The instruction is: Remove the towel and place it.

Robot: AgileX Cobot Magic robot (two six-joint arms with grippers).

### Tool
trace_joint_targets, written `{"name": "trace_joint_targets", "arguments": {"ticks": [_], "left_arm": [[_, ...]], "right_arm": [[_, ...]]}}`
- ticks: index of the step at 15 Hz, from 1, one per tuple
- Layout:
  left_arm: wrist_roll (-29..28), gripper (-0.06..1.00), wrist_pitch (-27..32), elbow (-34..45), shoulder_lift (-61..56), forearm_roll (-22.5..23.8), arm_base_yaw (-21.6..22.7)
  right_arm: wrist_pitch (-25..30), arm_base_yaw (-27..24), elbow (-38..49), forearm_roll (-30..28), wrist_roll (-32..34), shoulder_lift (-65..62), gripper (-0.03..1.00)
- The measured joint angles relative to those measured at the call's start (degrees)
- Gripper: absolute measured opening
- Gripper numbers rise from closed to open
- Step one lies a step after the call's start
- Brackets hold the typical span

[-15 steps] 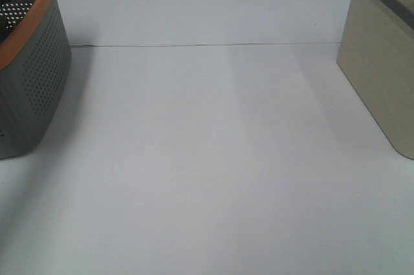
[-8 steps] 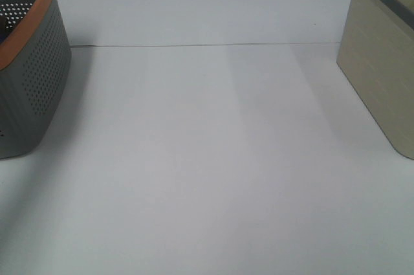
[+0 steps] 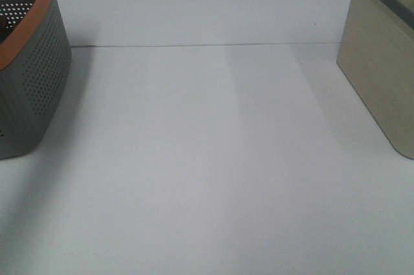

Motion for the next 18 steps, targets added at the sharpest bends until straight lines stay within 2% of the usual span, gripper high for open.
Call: {"name": "trace_joint_targets", "arguments": {"ticks": [1, 4, 5, 8, 9, 11, 13, 15, 18], "left_arm": [[1.38, 0.00, -0.92, 0.00, -2.52, -0.29, 0.00], [3.15, 0.00, -9.57, 0.00, -11.80, -0.63, -0.52], [3.21, 0.00, -14.09, 0.00, -14.15, -0.63, -0.80], [3.38, 0.00, -32.54, 0.00, -18.85, -0.52, -0.80], [3.38, 0.00, -36.27, 0.00, -19.25, -0.46, -0.80], [3.38, 0.00, -48.87, 0.00, -19.71, -0.40, -1.15], [2.69, 0.00, -56.49, 0.00, -19.65, -0.34, -1.89], [0.69, 0.00, -57.30, 0.00, -19.65, 0.23, -3.72], [0.57, 0.00, -57.01, 0.00, -18.68, 6.42, -9.97]], "right_arm": [[0.00, 0.00, 0.00, 0.00, 0.00, 0.00, 0.77], [0.00, 0.00, 0.00, 0.00, 0.00, 0.00, 0.77], [0.00, 0.00, 0.00, 0.00, 0.00, 0.00, 0.77], [0.00, 0.00, 0.00, 0.11, 0.00, 0.00, 0.77], [0.00, 0.00, 0.00, 0.23, 0.00, 0.00, 0.77], [0.00, 0.00, 0.00, 0.23, 0.00, 0.00, 0.77], [0.00, 0.00, 0.00, 0.23, 0.00, 0.00, 0.77], [0.00, 0.00, 0.00, 0.23, 0.00, 0.00, 0.77], [0.00, 0.00, 0.00, 0.23, 0.00, 0.00, 0.77]]}}
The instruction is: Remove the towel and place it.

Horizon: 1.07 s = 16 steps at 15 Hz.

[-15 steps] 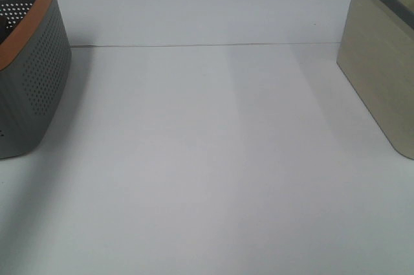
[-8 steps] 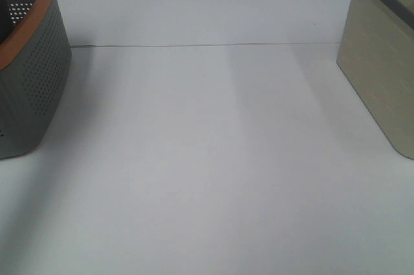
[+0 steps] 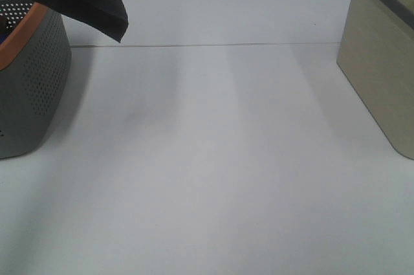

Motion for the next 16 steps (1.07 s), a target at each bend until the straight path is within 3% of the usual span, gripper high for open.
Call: {"name": "trace_joint_targets", "arguments": {"ticks": [2, 5, 16], "left_arm": [[0.00, 0.00, -0.11, 1.32, 2.12, 4.64, -5.90], [0.00, 0.00, 0.00, 5.16, 5.44, 7.33, -10.26], [1.26, 0.00, -1.26, 20.74, 9.85, 7.79, -10.83]], "right_arm": [[0.00, 0.00, 0.00, 0.00, 0.00, 0.00, 0.77], [0.00, 0.00, 0.00, 0.00, 0.00, 0.00, 0.77], [-1.55, 0.00, -0.57, 1.72, 0.00, 0.00, 0.77]]}}
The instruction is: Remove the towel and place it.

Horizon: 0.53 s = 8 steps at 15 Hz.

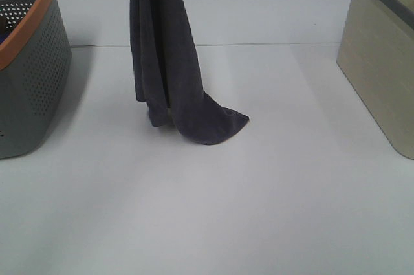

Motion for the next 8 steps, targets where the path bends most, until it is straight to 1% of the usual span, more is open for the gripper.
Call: {"name": "trace_joint_targets", "arguments": {"ticks": [1, 2, 3, 4, 5, 8], "left_arm": [[0.06, 0.00, -0.11, 0.34, 0.00, 0.86, 0.00], [0.06, 0.00, -0.23, 0.34, 0.00, 0.97, 0.00], [0.06, 0.00, -0.57, 0.34, 0.00, 0.97, 0.00], [0.06, 0.00, -1.32, 0.34, 0.00, 1.03, 0.00], [0.06, 0.00, -2.18, 0.34, 0.00, 1.03, 0.00], [0.06, 0.00, -3.72, 0.34, 0.00, 1.95, 0.00]], "right_arm": [[-8.48, 0.00, -0.57, 5.16, -1.32, 1.43, 0.76], [-13.87, 0.00, -0.63, 9.00, -5.27, 4.01, 0.75], [-16.04, 0.00, -0.63, 11.12, -8.31, 5.27, 0.74], [-19.42, 0.00, -0.63, 17.53, -16.04, 9.05, 0.73], [-21.26, 0.00, -0.63, 25.38, -24.01, 13.06, 0.72], [-23.15, 0.00, -0.63, 48.82, -49.85, 28.59, 0.70]]}}
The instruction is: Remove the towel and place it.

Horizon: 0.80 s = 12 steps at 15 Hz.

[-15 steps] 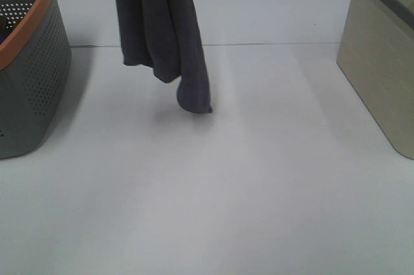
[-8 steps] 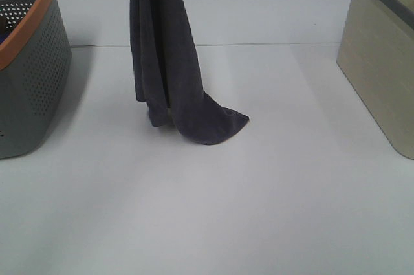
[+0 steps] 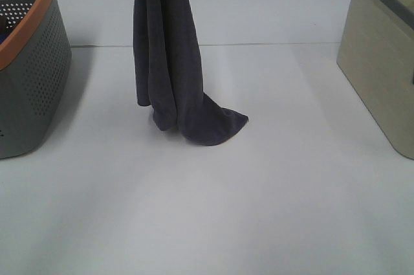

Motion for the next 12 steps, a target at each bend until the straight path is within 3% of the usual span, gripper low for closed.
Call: {"name": "trace_joint_targets", "arguments": {"ticks": [3, 7, 10, 12], "left_arm": [[0.00, 0.00, -0.46, 0.00, 0.00, 2.18, 0.00], [-0.06, 0.00, -0.80, 0.00, 0.00, 2.46, 0.00], [-0.06, 0.00, -0.80, 0.00, 0.00, 2.52, 0.00], [-0.06, 0.00, -0.80, 0.00, 0.00, 2.52, 0.00]], "right_arm": [[-0.23, 0.00, 0.00, 22.46, -25.15, 17.36, 0.67], [2.01, 0.00, 0.00, 46.64, -57.52, 35.12, 0.66], [5.73, 0.00, 0.00, 49.79, -71.22, 44.18, 0.66], [6.93, 0.00, -0.11, 50.08, -74.26, 52.48, 0.66]]}}
